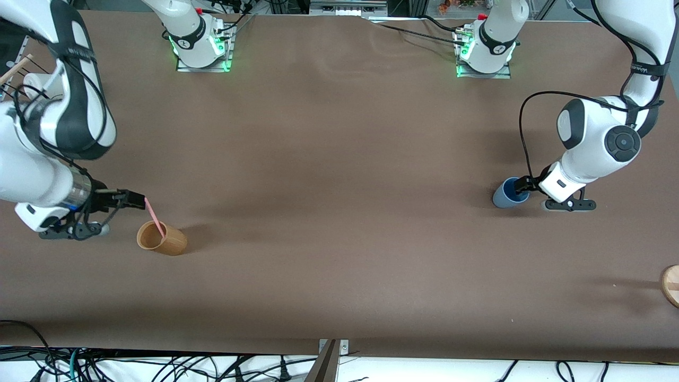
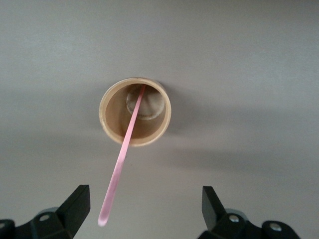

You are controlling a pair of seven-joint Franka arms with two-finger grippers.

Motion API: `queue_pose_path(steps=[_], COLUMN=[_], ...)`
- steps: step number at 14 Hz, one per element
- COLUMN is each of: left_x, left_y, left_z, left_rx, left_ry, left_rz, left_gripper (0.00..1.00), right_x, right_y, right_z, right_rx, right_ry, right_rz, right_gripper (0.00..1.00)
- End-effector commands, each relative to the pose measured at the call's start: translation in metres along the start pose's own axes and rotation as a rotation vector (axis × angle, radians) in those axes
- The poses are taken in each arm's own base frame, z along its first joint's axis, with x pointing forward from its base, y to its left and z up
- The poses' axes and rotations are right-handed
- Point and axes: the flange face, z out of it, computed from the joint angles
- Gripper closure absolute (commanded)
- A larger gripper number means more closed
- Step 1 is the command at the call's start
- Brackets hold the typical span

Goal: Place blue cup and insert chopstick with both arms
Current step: 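Close the left gripper on the blue cup while the right gripper grasps the chopstick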

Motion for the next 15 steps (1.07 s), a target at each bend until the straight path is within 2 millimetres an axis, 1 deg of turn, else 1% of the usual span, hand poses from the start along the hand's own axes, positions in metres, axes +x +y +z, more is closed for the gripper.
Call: queue_pose_path(steps=[1, 2, 3, 4, 5, 10, 11, 12, 13, 14, 15], left_x=[-0.005, -0.005, -0.005, -0.005, -0.006, -0.005, -0.003, 0.003, 0.009, 0.016, 0.023], left_y=[0.001, 0.001, 0.002, 0.003, 0.004, 0.006, 0.010, 0.017, 0.032, 0.051, 0.083], left_z=[-0.002, -0.001, 0.000, 0.002, 0.002, 0.005, 0.003, -0.006, -0.013, -0.025, -0.039], left_rx=[0.003, 0.003, 0.003, 0.002, 0.002, 0.002, 0.002, 0.002, 0.001, -0.001, -0.023], left_ry=[0.029, 0.028, 0.026, 0.020, 0.017, 0.013, 0.016, 0.028, 0.026, 0.023, 0.022], left_rz=[0.005, 0.005, 0.007, 0.009, 0.007, -0.037, -0.030, -0.021, -0.012, -0.016, -0.022], left_gripper=[0.40, 0.52, 0.71, 0.94, 1.00, 1.00, 1.00, 1.00, 1.00, 1.00, 1.00], right_x=[0.010, 0.012, 0.014, 0.015, 0.015, 0.015, 0.014, 0.013, 0.011, 0.010, 0.011], right_y=[0.000, -0.001, -0.001, -0.003, -0.004, -0.009, -0.010, -0.010, -0.011, -0.013, -0.012], right_z=[-0.002, 0.001, 0.005, 0.009, 0.013, 0.029, 0.034, 0.038, 0.041, 0.047, 0.052], right_rx=[0.012, 0.013, 0.014, 0.016, 0.017, 0.034, 0.035, 0.035, 0.037, 0.036, 0.038], right_ry=[0.023, 0.021, 0.017, 0.012, 0.005, -0.022, -0.035, -0.043, -0.052, -0.061, -0.069], right_rz=[-0.016, -0.016, -0.016, -0.014, -0.010, -0.001, 0.007, 0.016, 0.018, 0.015, 0.015], right_gripper=[0.01, 0.01, 0.02, 0.02, 0.05, 0.07, 0.08, 0.12, 0.14, 0.19, 0.22])
